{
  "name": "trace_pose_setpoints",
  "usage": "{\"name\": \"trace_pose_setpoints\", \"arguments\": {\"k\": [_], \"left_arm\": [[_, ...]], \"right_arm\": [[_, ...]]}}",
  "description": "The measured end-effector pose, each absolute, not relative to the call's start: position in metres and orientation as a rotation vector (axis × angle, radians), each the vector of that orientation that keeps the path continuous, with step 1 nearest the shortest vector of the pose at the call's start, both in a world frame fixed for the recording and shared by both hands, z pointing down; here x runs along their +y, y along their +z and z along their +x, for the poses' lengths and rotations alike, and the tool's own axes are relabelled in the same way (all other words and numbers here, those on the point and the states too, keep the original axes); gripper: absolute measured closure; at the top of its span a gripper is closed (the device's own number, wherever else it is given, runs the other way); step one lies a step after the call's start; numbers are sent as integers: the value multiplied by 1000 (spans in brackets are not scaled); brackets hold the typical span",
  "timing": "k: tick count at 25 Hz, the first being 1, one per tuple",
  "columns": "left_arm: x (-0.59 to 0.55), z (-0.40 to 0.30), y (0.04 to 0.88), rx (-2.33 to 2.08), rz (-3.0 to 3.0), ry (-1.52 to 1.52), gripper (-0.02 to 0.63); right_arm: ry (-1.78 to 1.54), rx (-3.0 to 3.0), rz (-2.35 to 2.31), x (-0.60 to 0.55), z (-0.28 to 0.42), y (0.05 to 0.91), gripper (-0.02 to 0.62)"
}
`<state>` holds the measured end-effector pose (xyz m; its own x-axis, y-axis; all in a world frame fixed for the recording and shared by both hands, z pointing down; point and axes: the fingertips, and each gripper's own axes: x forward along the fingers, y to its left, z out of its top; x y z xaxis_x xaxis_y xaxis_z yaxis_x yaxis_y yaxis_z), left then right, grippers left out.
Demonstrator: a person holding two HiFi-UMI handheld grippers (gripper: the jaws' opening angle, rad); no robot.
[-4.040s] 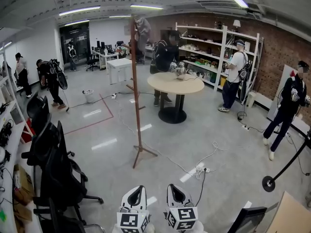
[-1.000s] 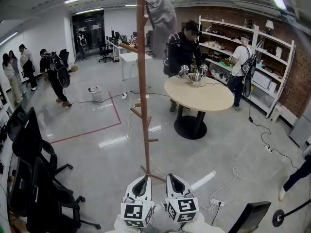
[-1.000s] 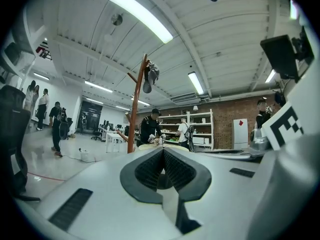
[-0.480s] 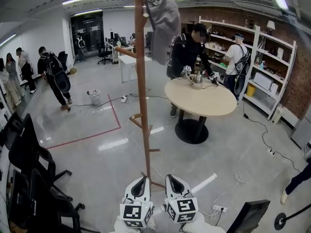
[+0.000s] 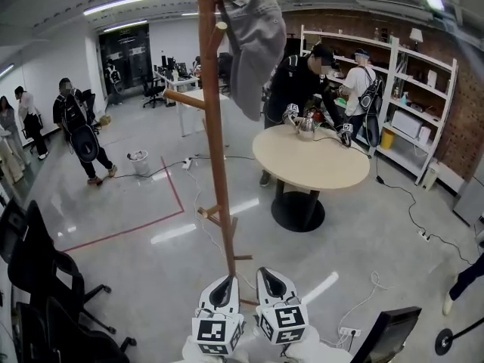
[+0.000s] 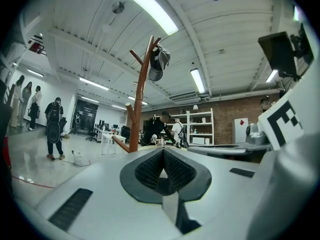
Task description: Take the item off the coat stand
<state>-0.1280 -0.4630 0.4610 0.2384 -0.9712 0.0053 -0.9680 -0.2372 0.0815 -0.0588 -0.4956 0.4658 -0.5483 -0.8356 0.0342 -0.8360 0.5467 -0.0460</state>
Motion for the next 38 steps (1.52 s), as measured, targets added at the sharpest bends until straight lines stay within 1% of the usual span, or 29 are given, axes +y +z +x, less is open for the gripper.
{"name": "trace_pose_setpoints", "arguments": {"k": [8,19,21,29,30,31,32,38], "left_arm": [[-501,-129,478,-1864,2395,-65,606],[-541,-137,452,-1929,2395,-107,606],[-542,-140,453,-1934,2387,-99,606],[-546,-148,449,-1961,2383,-95,606],[-546,-148,450,-1958,2385,-90,606],[-547,-148,451,-1954,2386,-85,606],[-547,-147,452,-1949,2387,-79,606],[-545,-143,453,-1934,2403,-70,606]], "right_arm": [[129,-2716,1495,-530,-57,484,585],[-50,-2827,1470,-582,-66,429,585],[-140,-2851,1478,-592,-66,408,584],[-681,-2936,1507,-616,-75,273,580],[-738,-2928,1507,-616,-78,260,556],[-789,-2918,1507,-616,-82,249,511],[-835,-2909,1508,-617,-85,241,488],[-1071,-2790,1604,-626,-87,203,483]]}}
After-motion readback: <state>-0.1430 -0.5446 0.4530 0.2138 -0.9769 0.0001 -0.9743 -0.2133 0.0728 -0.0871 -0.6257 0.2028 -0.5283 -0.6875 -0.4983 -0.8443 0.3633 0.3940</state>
